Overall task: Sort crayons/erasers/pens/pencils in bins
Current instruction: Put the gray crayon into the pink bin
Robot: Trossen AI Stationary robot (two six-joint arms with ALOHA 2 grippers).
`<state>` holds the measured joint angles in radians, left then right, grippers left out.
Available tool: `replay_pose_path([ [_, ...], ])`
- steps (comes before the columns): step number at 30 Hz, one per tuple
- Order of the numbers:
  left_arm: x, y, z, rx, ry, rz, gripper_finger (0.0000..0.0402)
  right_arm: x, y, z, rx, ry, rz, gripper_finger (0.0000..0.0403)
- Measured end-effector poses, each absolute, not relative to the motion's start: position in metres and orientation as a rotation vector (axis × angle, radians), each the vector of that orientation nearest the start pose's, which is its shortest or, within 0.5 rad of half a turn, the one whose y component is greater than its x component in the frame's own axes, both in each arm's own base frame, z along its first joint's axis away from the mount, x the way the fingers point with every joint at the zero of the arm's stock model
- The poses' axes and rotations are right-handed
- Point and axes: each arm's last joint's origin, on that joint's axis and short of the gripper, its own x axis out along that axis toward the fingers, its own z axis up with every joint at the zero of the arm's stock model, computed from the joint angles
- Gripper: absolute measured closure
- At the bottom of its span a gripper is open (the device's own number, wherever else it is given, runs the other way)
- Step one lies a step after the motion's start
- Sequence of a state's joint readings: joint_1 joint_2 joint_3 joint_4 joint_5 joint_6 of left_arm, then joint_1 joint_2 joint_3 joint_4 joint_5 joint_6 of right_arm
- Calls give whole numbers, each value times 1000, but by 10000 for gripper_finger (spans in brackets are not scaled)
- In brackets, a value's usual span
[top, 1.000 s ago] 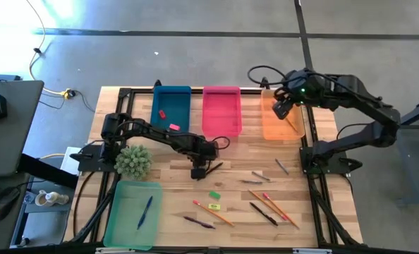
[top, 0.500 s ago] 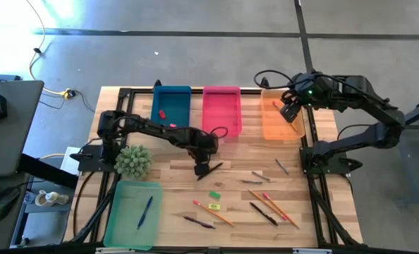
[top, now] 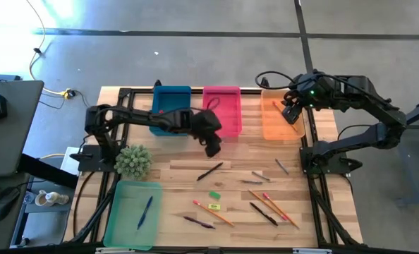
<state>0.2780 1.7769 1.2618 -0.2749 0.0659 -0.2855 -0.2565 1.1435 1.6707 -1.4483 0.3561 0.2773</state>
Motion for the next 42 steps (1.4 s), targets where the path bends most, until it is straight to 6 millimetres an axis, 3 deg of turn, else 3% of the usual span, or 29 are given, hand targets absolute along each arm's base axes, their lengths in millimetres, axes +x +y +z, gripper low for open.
replay_pose_path([
  [5, 363, 135, 242, -358, 619, 410, 396, 142, -48, 443, 274, 819, -732, 219],
  [10, 349, 173, 247, -339, 561, 521, 396, 142, -48, 443, 342, 792, -770, 219],
  [17, 336, 209, 229, -367, 593, 640, 396, 146, -50, 442, 397, 757, -858, 219],
  [23, 342, 211, 211, -386, 633, 638, 396, 157, -53, 437, 436, 779, -890, 219],
  [29, 349, 210, 187, -420, 698, 641, 396, 180, -56, 421, 417, 883, -880, 219],
  [36, 350, 209, 166, -448, 780, 649, 396, 202, -51, 380, 444, 1021, -850, 219],
  [42, 349, 209, 161, -460, 805, 649, 377, 219, -35, 343, 536, 1056, -750, 219],
])
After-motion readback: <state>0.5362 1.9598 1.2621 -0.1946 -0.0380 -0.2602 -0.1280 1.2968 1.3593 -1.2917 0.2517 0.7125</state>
